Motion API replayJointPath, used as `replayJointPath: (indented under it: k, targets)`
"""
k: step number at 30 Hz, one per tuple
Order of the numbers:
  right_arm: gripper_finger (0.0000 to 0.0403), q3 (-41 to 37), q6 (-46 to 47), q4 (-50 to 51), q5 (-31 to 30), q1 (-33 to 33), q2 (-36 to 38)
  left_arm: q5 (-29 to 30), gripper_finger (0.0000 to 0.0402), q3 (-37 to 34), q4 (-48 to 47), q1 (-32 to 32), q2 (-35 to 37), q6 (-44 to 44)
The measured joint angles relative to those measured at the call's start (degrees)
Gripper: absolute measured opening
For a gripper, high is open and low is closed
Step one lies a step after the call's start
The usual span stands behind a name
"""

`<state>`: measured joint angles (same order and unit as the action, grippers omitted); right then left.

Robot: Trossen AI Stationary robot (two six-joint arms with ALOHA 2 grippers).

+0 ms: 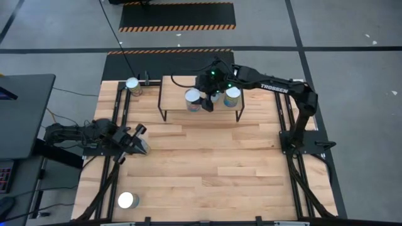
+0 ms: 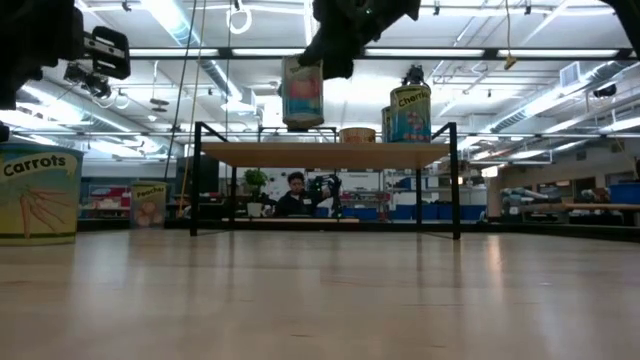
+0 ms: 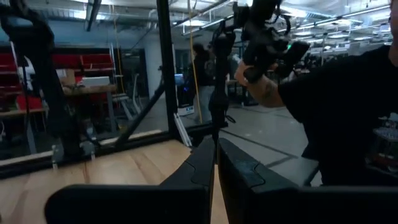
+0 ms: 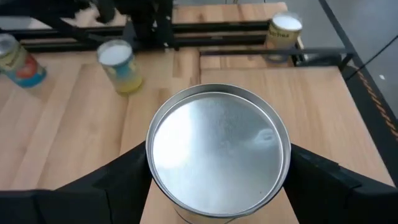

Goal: Pick and place cans onto a shelf
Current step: Put the big blue canned tomatoes on the shelf

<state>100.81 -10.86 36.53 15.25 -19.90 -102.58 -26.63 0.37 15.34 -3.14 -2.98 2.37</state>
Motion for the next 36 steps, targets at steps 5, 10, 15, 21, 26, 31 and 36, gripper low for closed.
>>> replayJointPath:
  k: [5, 10, 15, 21, 26, 31, 36]
  targets:
    - [0.0316, -3.39, -0.34, -1.95, -0.50, -0.67, -0.10, -0.01, 0.0027, 0.00, 4.36, 0.01, -0.01, 3.34]
    - [0.0316, -5.03, -1.71, -5.74, -0.66, -0.71, -0.01, 0.80, 0.0027, 0.01, 7.21, 0.00, 0.00, 3.32]
    - [0.0316, -6.31, -1.44, -5.69, -1.10, -1.94, -0.07, 4.57, 0.0027, 0.00, 6.68, 0.02, 0.00, 3.32]
    - [0.0320, -6.84, -1.15, -6.34, -0.15, -3.26, -0.05, 4.57, 0.0027, 0.01, 5.73, 0.02, 0.00, 4.81]
    - [0.0328, -6.71, -1.35, -3.76, -0.60, -4.06, 0.16, 5.01, 0.0030, 1.65, -0.20, 0.04, -0.07, 6.19]
    - [0.0358, -7.06, -1.53, -0.72, -0.85, -4.61, 0.03, 5.03, 0.0053, 5.03, -2.99, 0.02, -0.02, 4.60]
    - [0.0377, -5.71, -2.28, -1.40, -0.91, -4.32, 0.08, 5.41, 0.0097, 8.06, -7.83, 0.02, -0.01, 3.00]
